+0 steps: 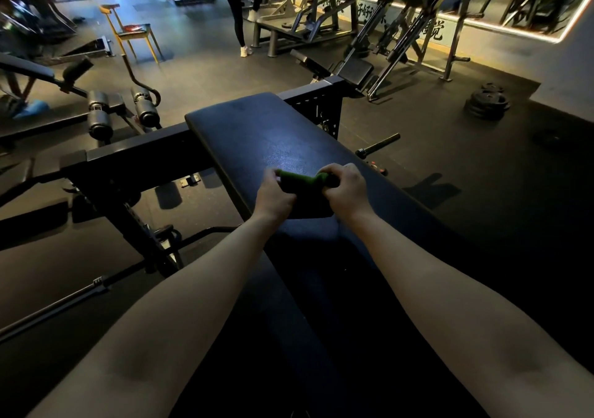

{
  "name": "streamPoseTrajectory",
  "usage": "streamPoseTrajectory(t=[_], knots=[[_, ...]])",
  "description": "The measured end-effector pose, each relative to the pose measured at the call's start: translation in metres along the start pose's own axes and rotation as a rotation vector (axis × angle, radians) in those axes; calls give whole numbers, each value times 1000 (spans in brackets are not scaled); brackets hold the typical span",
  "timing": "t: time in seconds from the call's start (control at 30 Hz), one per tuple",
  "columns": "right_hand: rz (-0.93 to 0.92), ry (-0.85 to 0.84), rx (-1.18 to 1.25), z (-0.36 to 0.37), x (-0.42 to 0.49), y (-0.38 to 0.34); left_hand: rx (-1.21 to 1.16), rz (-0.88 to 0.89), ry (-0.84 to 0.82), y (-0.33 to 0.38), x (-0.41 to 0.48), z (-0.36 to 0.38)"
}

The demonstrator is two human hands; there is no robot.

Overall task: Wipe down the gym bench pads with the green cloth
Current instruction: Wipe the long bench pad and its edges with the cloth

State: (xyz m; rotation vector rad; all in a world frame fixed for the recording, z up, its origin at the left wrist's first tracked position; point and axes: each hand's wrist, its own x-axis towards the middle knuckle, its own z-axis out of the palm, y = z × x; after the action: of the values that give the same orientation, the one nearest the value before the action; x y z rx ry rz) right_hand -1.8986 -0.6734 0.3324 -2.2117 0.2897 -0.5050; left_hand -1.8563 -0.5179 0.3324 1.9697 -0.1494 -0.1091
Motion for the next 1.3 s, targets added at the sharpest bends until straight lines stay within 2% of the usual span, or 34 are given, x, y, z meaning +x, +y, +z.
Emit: streamPoseTrajectory(t=[0.07,0.13,0.27,0.4,0.47,0.57,0.67,0.77,0.83,0.93,1.0,1.07,1.13,1.2,1.3], knots=[[28,119,-54,5,-2,-3,72,23,26,2,-2,11],[42,111,-32,6,-4,-6,76,13,9,2,-3,21],[65,-138,252,-3,-6,-4,-124,-72,-31,-1,-4,25],[-10,-283,334,-10,-14,5,-324,-227,-89,-5,-10,19],[-19,-303,324,-7,-17,8,-473,-283,-146,-5,-12,18],[-97,-294,152,-4,-22,9,-623,-351,-183,3,-18,16],[-139,-274,112,-4,-25,3,-697,-358,-178,4,-17,14],[-136,-214,142,3,-25,-3,-606,-348,-123,-2,-14,12],[-130,-182,32,8,-27,-2,-548,-349,-97,-1,-14,12],[-166,-262,-90,10,-28,2,-473,-280,-142,-3,-14,9],[-223,-305,-158,6,-25,6,-153,-102,-135,-12,-16,0],[-235,-246,-272,4,-21,21,251,57,-25,-32,-20,-10],[-78,-159,-390,1,-20,39,430,38,59,-54,-29,-19],[88,-137,-465,2,-24,50,392,-50,16,-74,-42,-19],[91,-164,-482,13,-28,44,211,-75,-124,-95,-67,-8]])
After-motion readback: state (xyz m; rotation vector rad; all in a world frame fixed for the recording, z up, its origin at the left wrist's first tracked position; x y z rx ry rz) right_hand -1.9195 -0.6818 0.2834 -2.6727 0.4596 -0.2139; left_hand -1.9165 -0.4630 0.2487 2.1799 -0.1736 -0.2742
